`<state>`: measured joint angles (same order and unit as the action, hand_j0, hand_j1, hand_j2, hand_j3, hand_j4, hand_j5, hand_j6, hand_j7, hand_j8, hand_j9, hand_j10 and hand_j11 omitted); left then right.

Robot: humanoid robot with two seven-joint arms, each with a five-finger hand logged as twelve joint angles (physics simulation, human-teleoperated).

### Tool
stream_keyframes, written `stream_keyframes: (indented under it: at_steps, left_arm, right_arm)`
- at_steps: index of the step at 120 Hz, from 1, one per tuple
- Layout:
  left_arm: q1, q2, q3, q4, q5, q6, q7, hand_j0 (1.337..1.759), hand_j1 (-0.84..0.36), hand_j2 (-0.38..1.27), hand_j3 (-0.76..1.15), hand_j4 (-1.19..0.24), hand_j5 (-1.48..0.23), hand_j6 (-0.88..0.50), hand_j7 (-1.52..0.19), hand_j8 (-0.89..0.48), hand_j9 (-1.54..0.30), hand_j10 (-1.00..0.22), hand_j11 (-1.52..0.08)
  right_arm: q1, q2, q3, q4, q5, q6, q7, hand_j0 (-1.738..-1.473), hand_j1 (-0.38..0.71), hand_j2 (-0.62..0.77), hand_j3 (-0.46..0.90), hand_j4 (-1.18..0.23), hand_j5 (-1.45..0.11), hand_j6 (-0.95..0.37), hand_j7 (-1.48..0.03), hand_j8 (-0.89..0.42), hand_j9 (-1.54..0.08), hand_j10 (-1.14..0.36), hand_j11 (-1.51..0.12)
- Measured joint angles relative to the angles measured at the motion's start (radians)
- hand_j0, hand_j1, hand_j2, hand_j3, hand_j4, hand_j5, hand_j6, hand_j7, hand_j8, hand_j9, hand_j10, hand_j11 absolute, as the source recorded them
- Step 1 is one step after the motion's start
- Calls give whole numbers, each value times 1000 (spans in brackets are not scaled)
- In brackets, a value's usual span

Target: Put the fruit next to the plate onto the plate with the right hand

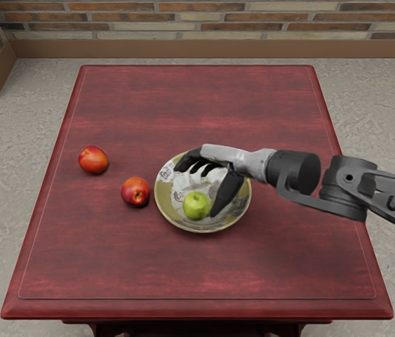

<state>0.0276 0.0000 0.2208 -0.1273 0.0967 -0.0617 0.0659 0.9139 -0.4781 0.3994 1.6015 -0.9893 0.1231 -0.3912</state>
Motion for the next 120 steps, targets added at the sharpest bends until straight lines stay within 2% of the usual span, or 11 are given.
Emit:
stream_keyframes:
  at_steps: [20,35,57,81,100,120]
  left_arm:
    - [0,0,0,0,0,0,0,1658,55,49,0,-245,-318,-245,-318,-245,-318,-245,-318]
    - [0,0,0,0,0,0,0,1658,55,49,0,-245,-318,-245,-318,-245,-318,-245,-318]
    - [0,0,0,0,0,0,0,1658,55,49,0,-245,-318,-245,-318,-245,-318,-245,-318]
    - [0,0,0,0,0,0,0,1658,55,49,0,-245,-318,-245,-318,-245,-318,-245,-318]
    - [0,0,0,0,0,0,0,1658,55,49,0,-245,-318,-245,-318,-245,-318,-245,-318]
    - [0,0,0,0,0,0,0,1658,55,49,0,-245,-318,-245,-318,-245,-318,-245,-318]
  right_arm:
    - [2,-44,60,-2,138,78,6,-1658,-162,27,0,-170,-229,-142,-224,-137,-226,-172,-226]
    - [2,-116,131,0,335,199,9,-1658,-224,11,0,-113,-151,-98,-148,-95,-149,-114,-149]
    - [-1,-301,209,-2,673,411,10,-1658,-270,0,0,-71,-93,-65,-91,-63,-92,-71,-92]
    - [-12,-482,230,-68,944,477,7,-1658,-291,-4,0,-51,-66,-49,-65,-48,-66,-51,-66]
    - [-54,-565,228,-142,1059,486,4,-1658,-299,-5,0,-43,-56,-41,-56,-41,-56,-43,-56]
    - [-94,-593,228,-168,1090,488,6,-1658,-303,-6,0,-38,-51,-38,-51,-38,-51,-39,-51]
